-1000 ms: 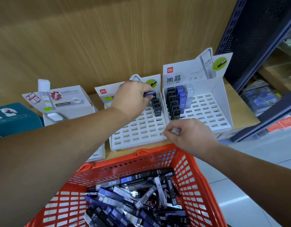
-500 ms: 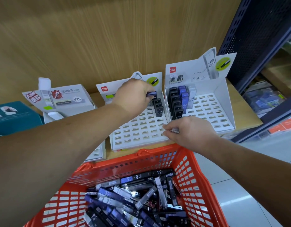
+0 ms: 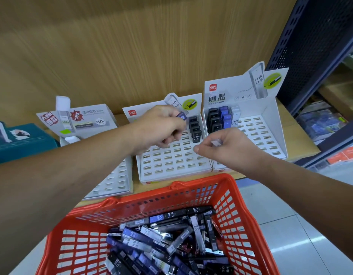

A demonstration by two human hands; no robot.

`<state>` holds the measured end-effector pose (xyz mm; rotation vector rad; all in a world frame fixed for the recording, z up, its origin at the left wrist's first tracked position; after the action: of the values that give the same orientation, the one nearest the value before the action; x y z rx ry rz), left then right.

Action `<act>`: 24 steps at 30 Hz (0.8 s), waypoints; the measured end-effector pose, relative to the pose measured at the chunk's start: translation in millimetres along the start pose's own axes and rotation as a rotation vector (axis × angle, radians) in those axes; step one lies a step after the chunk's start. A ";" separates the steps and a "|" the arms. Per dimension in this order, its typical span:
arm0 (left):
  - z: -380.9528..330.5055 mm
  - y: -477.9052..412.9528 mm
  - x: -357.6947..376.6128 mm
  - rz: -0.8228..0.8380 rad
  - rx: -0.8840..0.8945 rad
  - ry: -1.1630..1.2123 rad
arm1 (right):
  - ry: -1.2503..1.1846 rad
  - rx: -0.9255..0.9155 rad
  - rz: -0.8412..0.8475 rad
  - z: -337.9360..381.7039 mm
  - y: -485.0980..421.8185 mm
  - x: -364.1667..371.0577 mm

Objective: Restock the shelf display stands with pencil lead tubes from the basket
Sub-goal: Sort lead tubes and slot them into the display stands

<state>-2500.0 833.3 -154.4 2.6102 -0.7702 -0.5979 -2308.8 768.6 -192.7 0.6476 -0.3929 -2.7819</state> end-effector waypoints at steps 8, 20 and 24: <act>-2.2 12.1 -7.4 0.152 0.064 -0.061 | -0.265 0.005 -0.172 35.9 -6.5 1.1; 27.2 7.7 -46.3 -0.398 0.191 -0.363 | 0.327 0.143 0.120 25.1 -0.2 32.8; 33.1 -0.5 -38.1 -0.411 0.258 -0.363 | 0.619 0.193 0.077 12.1 2.1 29.7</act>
<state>-2545.0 848.7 -171.5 2.9655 -0.4239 -1.1853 -2339.8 760.0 -193.2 1.4392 -0.5321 -2.3220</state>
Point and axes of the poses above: each hand's wrist, its own y-axis away from the middle knuckle, its own x-axis out of the palm, z = x × y, the point moved 2 cm from there along -y, towards the middle knuckle, and after that the axes turned 6 degrees about z, right-handed, at the moved point
